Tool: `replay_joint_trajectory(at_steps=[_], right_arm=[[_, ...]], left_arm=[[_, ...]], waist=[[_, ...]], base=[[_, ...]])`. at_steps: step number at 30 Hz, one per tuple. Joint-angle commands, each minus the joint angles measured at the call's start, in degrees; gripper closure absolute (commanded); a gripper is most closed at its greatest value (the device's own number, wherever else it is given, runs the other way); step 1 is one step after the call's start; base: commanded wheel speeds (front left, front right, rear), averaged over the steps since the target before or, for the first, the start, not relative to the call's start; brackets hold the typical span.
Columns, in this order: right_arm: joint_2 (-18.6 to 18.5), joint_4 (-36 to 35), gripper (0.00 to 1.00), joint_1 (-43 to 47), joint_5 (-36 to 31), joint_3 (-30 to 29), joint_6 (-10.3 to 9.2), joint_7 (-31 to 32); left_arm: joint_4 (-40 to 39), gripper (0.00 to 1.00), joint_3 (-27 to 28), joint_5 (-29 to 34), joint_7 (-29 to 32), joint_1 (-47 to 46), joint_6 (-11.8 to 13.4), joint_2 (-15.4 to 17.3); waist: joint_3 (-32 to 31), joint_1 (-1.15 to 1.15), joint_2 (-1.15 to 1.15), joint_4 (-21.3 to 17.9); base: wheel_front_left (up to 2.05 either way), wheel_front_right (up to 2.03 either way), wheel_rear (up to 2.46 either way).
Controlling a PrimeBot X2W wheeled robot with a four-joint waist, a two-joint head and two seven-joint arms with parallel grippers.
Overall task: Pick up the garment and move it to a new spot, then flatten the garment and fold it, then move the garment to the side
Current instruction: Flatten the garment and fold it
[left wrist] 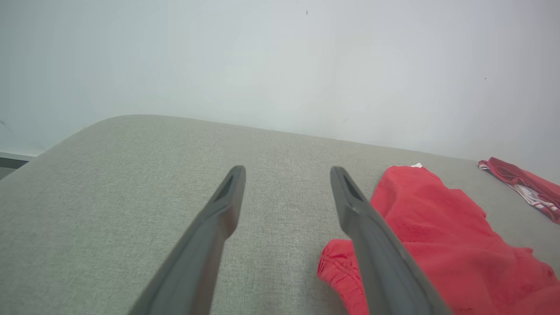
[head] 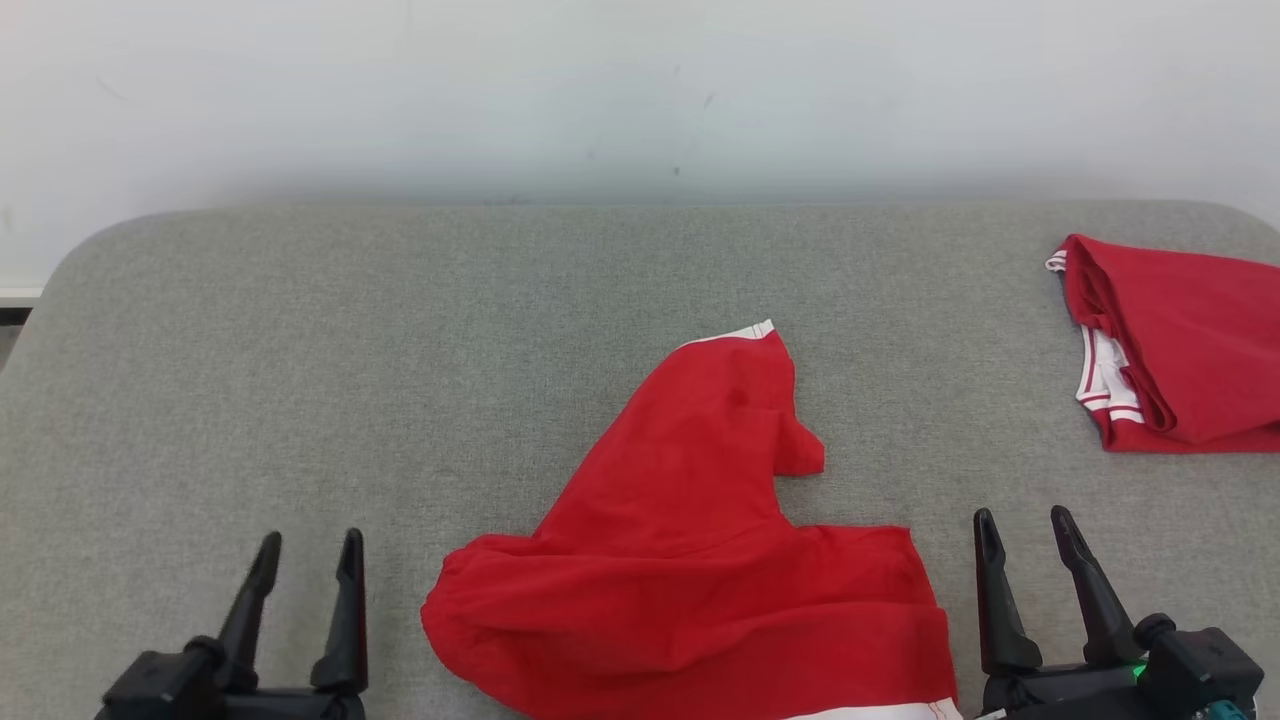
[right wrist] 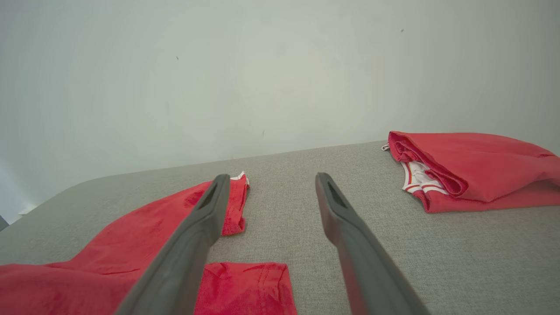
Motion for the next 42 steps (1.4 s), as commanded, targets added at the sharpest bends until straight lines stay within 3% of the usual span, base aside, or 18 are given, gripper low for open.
replay_joint_trajectory(at_steps=[1, 10, 23, 28, 42], right_arm=[[-0.3, -0.2, 0.00, 0.6, 0.0, 0.0, -0.01, -0.3], [-1.1, -1.9, 0.00, 2.7, -0.7, 0.5, -0.01, -0.3], [-2.5, 1.5, 0.00, 2.6, -1.4, 1.3, -0.01, -0.3], [-4.4, 7.3, 0.00, -0.9, -1.5, 3.3, -0.01, -0.1], [-7.0, 25.5, 0.00, -13.6, -0.6, 8.4, -0.01, 8.1]], left_arm=[[-0.5, 0.00, 0.2, 0.6, 0.0, 0.7, 0.1, -0.1], [-5.2, 0.00, 5.2, 5.2, 0.0, 2.8, 0.0, -1.7], [-5.9, 0.00, 6.1, 6.9, 0.0, 4.8, 0.0, -3.0], [-5.8, 0.00, 5.0, 7.0, 0.0, 3.9, -0.1, -3.1], [-3.6, 0.00, 2.3, 5.0, 0.0, 1.5, -0.1, -3.3]], waist=[[-0.3, 0.01, 0.00, -0.2], [-1.6, 0.01, 0.00, -1.4], [-2.4, 0.01, 0.00, -1.2], [-1.7, 0.01, 0.00, -0.2], [1.7, 0.01, 0.00, 4.6]], base=[[0.00, 0.00, 0.00], [0.00, 0.00, 0.00], [0.00, 0.00, 0.00], [0.00, 0.00, 0.00], [0.00, 0.00, 0.00]])
